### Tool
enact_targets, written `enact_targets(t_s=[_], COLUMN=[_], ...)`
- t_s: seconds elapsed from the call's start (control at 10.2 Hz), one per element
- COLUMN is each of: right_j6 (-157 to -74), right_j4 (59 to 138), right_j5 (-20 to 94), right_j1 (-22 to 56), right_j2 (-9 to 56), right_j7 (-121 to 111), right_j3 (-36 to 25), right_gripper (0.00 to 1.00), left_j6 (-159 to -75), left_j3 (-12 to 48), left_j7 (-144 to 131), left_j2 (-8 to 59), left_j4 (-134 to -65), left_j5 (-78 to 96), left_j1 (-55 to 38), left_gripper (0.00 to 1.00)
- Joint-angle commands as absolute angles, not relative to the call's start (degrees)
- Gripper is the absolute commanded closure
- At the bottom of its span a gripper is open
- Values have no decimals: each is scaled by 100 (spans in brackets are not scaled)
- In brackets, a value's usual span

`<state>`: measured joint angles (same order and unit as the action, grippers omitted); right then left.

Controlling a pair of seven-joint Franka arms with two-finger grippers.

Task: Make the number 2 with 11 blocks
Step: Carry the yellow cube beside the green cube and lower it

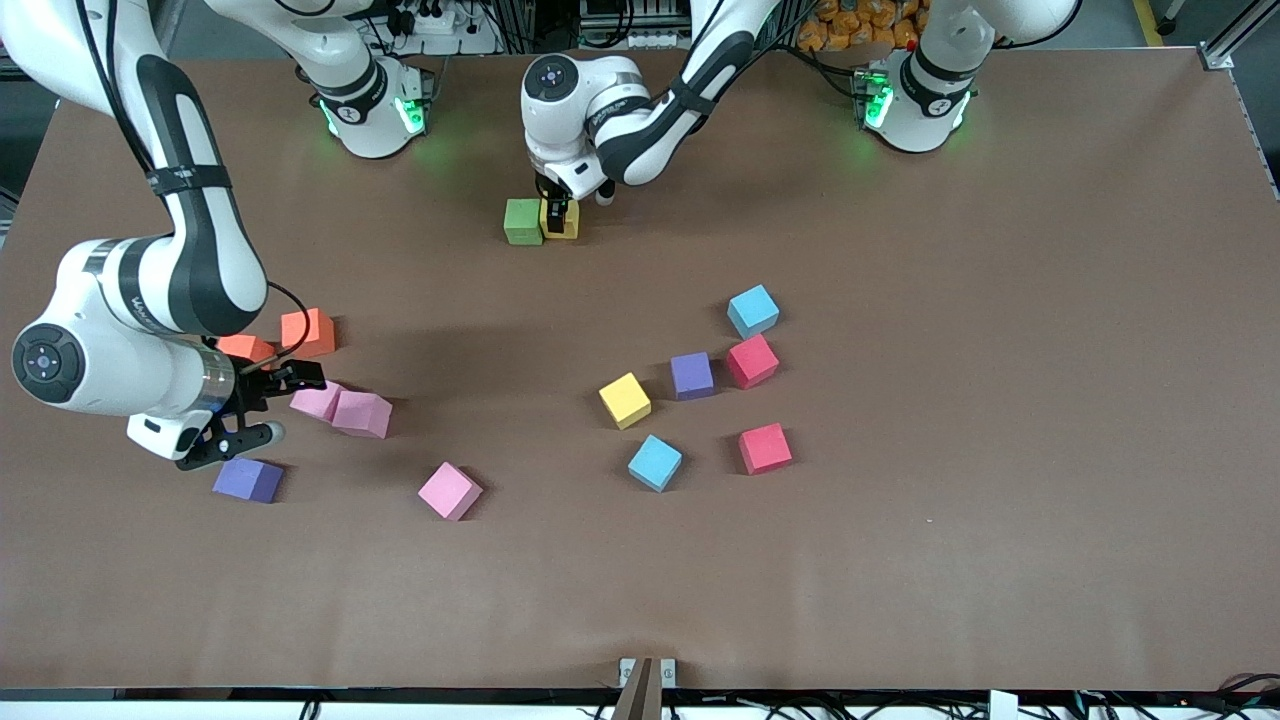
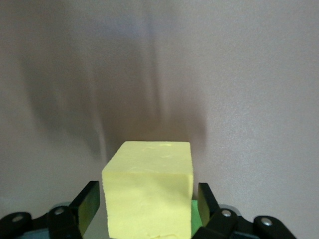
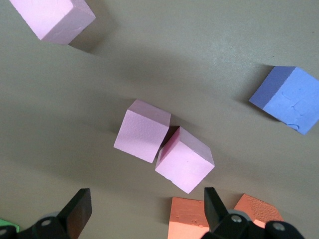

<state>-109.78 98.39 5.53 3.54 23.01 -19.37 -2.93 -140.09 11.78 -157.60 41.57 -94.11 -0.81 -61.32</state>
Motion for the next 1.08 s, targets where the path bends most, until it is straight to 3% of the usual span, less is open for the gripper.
enact_targets(t_s=[0.0,0.98], right_j6=[-10960,-10907], right_j4=[9870,9800], right_j5=[571,571], right_j1=[360,343], right_j2=[2241,2224], right_j7=[-1916,-2091], right_j3=[-290,-281], right_gripper=[0,0], left_j6=[-13887,-13913], left_j3=[1143,1125], left_j7=[-16444,-16497], left_j2=[4052,4192], left_j4=[-9413,-9272], left_j5=[-115,149], left_j1=[-6144,-5915], left_gripper=[13,13])
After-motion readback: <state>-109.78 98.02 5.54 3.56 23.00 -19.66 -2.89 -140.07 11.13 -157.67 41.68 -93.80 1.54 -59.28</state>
